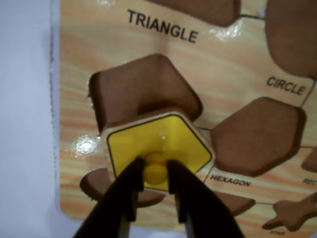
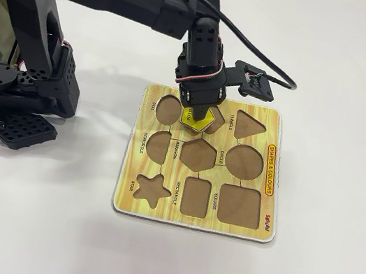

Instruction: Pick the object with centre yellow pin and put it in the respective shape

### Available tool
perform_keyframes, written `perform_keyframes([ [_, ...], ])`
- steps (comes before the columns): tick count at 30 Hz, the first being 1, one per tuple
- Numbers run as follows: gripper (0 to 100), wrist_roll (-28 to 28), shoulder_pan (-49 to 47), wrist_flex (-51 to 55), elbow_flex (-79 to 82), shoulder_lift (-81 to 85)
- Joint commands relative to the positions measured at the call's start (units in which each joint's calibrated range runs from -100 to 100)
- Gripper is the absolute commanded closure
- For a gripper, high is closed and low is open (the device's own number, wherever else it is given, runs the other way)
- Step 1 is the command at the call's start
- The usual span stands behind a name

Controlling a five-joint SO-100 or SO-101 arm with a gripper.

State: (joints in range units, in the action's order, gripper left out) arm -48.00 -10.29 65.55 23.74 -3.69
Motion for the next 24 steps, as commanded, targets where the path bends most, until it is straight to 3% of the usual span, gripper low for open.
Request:
perform_keyframes([
  [1,99,-0.1,0.0,-0.7,-1.0,-0.4],
  [24,99,-0.1,-2.7,-0.8,-3.1,-2.5],
])
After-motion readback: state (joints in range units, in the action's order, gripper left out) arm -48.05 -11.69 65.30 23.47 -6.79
